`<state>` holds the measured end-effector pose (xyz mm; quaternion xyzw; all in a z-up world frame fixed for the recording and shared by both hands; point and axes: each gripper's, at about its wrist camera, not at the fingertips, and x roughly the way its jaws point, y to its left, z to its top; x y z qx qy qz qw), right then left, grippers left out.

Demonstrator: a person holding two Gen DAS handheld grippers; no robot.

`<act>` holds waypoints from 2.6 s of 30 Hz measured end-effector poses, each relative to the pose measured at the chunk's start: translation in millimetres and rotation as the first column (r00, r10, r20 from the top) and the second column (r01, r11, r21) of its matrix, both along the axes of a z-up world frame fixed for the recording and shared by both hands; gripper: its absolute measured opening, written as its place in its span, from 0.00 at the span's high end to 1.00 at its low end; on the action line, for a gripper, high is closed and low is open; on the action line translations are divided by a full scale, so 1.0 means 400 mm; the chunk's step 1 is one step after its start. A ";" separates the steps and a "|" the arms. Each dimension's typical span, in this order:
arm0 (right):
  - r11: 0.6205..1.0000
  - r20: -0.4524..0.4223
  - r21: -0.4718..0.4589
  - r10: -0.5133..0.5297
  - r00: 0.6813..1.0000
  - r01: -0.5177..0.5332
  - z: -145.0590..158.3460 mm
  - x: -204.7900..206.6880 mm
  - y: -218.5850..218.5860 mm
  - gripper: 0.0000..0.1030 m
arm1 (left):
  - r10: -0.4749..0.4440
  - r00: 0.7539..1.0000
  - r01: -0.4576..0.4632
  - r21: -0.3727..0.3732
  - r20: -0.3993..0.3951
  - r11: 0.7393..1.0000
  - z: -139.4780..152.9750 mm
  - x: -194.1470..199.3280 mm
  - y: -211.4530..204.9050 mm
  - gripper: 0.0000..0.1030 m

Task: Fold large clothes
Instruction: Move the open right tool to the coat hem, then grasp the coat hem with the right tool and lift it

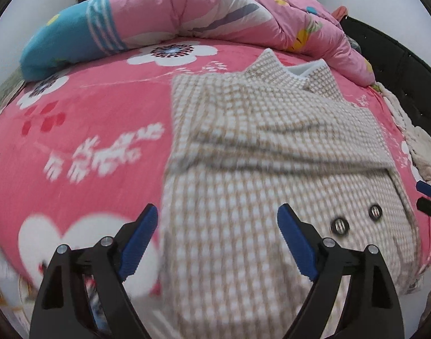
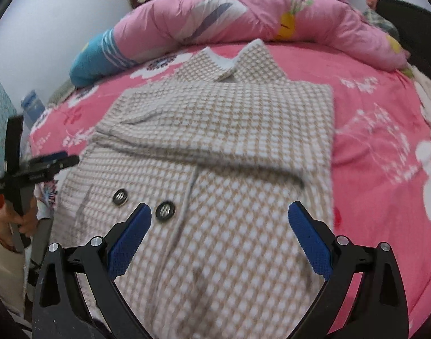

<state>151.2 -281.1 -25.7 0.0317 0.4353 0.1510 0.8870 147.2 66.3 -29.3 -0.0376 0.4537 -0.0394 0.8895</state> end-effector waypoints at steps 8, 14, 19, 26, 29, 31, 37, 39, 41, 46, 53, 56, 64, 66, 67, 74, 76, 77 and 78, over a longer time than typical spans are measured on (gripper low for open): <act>0.979 -0.033 0.121 -0.159 0.987 0.162 -0.036 -0.163 -0.130 0.09 | 0.034 0.998 -0.030 -0.058 0.057 0.998 0.015 -0.261 0.051 0.18; 0.946 -0.085 0.177 -0.262 0.961 0.273 -0.103 -0.331 -0.234 0.09 | 0.004 0.996 0.004 -0.088 0.093 0.996 -0.009 -0.465 0.072 0.18; 0.889 -0.188 0.320 -0.279 0.942 0.327 -0.182 -0.426 -0.294 0.09 | -0.042 0.995 0.051 -0.094 0.094 0.994 -0.044 -0.582 0.032 0.18; 0.858 -0.268 0.401 -0.227 0.936 0.322 -0.267 -0.474 -0.272 0.09 | -0.052 0.998 0.060 -0.176 0.047 0.983 -0.114 -0.668 -0.011 0.33; 0.851 -0.295 0.408 -0.221 0.930 0.331 -0.290 -0.471 -0.269 0.10 | -0.050 0.998 0.056 -0.224 0.032 0.973 -0.135 -0.670 -0.008 0.40; 0.850 -0.305 0.405 -0.221 0.926 0.336 -0.295 -0.466 -0.269 0.11 | -0.046 0.999 0.049 -0.234 0.015 0.971 -0.148 -0.665 -0.006 0.41; 0.856 -0.318 0.400 -0.206 0.925 0.328 -0.308 -0.469 -0.259 0.11 | -0.020 0.999 0.010 -0.282 -0.035 0.959 -0.186 -0.638 0.021 0.43; 0.855 -0.326 0.402 -0.199 0.924 0.326 -0.315 -0.470 -0.258 0.11 | -0.018 0.999 0.009 -0.277 -0.032 0.961 -0.184 -0.635 0.020 0.43; 0.853 -0.332 0.410 -0.192 0.924 0.324 -0.322 -0.466 -0.251 0.11 | -0.015 0.999 0.004 -0.281 -0.037 0.960 -0.185 -0.630 0.022 0.43; 0.831 -0.351 0.458 -0.158 0.923 0.316 -0.346 -0.464 -0.245 0.13 | -0.025 1.000 0.019 -0.380 -0.012 0.925 -0.172 -0.631 0.039 0.43; 0.787 -0.377 0.514 -0.152 0.914 0.343 -0.379 -0.480 -0.273 0.17 | -0.012 1.000 0.005 -0.475 -0.011 0.880 -0.189 -0.628 0.053 0.43; 0.740 -0.390 0.566 -0.149 0.909 0.364 -0.402 -0.480 -0.291 0.21 | -0.021 1.000 0.017 -0.444 -0.004 0.896 -0.183 -0.630 0.041 0.43; 0.732 -0.479 0.575 -0.061 0.876 0.365 -0.503 -0.492 -0.237 0.51 | 0.004 1.000 -0.007 -0.222 -0.017 0.975 -0.174 -0.623 -0.013 0.67; 0.756 -0.478 0.549 -0.065 0.876 0.356 -0.507 -0.494 -0.227 0.55 | 0.007 0.999 -0.012 -0.151 -0.033 0.989 -0.165 -0.617 -0.034 0.68; 0.765 -0.470 0.536 -0.079 0.879 0.356 -0.504 -0.495 -0.228 0.57 | 0.010 0.999 -0.015 -0.117 -0.042 0.993 -0.163 -0.616 -0.043 0.68; 0.784 -0.420 0.516 -0.120 0.900 0.345 -0.470 -0.492 -0.251 0.74 | 0.031 0.995 -0.032 -0.012 -0.092 0.999 -0.162 -0.607 -0.073 0.68; 0.806 -0.402 0.500 -0.108 0.909 0.317 -0.455 -0.492 -0.240 0.87 | 0.034 0.995 -0.035 -0.003 -0.095 0.999 -0.160 -0.609 -0.078 0.68; 0.814 -0.395 0.493 -0.106 0.913 0.308 -0.448 -0.492 -0.233 0.88 | 0.035 0.995 -0.034 0.010 -0.096 0.999 -0.159 -0.610 -0.083 0.68; 0.832 -0.382 0.473 -0.103 0.918 0.290 -0.438 -0.493 -0.224 0.88 | 0.035 0.995 -0.033 0.019 -0.097 0.999 -0.159 -0.611 -0.086 0.68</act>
